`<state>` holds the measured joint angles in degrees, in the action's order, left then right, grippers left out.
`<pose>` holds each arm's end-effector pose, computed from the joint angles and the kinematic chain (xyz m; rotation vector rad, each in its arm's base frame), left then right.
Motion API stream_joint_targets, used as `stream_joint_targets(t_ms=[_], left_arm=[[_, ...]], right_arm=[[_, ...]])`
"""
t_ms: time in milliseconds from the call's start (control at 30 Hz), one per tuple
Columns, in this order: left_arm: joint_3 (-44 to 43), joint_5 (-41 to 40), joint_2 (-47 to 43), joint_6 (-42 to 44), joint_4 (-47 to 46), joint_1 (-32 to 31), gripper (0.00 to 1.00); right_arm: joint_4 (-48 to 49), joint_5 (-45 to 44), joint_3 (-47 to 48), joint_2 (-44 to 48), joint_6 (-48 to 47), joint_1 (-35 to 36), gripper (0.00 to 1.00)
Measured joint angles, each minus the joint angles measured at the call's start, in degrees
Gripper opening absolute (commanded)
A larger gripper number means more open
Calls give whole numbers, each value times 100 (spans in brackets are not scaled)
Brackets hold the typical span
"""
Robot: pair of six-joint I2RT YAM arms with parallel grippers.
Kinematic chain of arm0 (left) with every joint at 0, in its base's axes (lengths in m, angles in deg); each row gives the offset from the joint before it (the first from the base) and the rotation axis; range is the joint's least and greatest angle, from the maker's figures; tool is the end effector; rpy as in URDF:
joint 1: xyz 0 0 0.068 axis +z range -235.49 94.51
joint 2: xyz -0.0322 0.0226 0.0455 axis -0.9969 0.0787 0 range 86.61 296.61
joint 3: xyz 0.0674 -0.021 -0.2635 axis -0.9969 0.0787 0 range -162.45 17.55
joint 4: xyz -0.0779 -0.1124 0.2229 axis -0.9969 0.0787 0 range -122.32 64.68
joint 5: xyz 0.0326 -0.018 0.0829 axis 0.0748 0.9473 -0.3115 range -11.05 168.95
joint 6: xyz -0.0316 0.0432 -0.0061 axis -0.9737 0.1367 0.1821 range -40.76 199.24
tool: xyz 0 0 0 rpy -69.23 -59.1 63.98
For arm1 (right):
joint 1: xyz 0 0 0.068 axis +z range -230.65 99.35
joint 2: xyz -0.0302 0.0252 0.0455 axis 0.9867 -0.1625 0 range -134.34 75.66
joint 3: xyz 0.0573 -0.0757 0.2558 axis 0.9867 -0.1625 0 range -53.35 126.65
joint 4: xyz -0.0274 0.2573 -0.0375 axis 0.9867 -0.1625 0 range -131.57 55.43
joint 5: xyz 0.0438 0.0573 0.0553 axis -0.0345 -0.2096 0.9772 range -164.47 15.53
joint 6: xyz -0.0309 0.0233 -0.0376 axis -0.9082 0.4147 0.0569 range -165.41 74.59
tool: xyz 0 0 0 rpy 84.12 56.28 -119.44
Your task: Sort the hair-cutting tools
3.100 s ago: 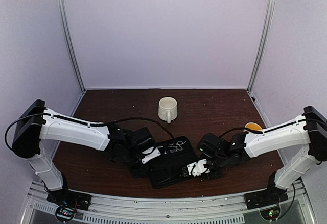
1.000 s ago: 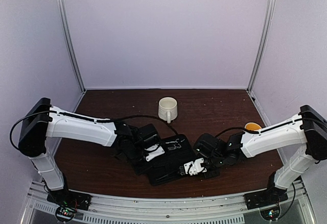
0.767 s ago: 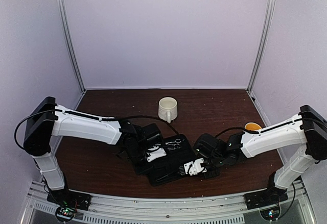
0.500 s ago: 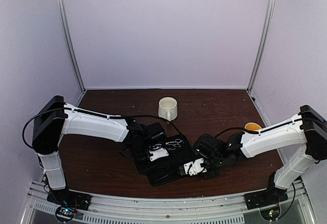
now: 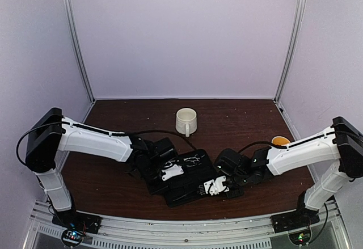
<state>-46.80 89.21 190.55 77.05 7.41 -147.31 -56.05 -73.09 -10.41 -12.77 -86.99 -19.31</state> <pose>0.1506 -0.2947 0.1527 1.5410 2.6373 -0.3839 0.1288 0.2374 0.1440 -2.1526 1.7062 0.1286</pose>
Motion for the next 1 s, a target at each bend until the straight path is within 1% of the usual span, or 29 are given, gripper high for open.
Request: stream_joint_targets(t_ms=[167,367,533,633,733,867,1000], left_arm=[[444,-28,-271,-144,-485,0,0],[896,-118,-564,-573,-964,-15,0],[1296,-289,-907,-949,-1117,-33,0],[1322,-389,-951,-1121,-1080,-55,0],[1139,-474,-931,-1239,-780,-66,0],[420,-710,-817,-1279,367,-70,0],[-238,-704,-520,-1252,1082,-74,0]], right_arm=[[-74,-2,63,-44,0,0,20],[-68,-26,83,-68,0,4,20],[243,-39,131,-197,2,7,20],[321,-39,144,-229,2,9,20],[326,-42,144,-232,2,9,20],[323,-42,144,-232,2,11,20],[323,-48,146,-234,2,15,20]])
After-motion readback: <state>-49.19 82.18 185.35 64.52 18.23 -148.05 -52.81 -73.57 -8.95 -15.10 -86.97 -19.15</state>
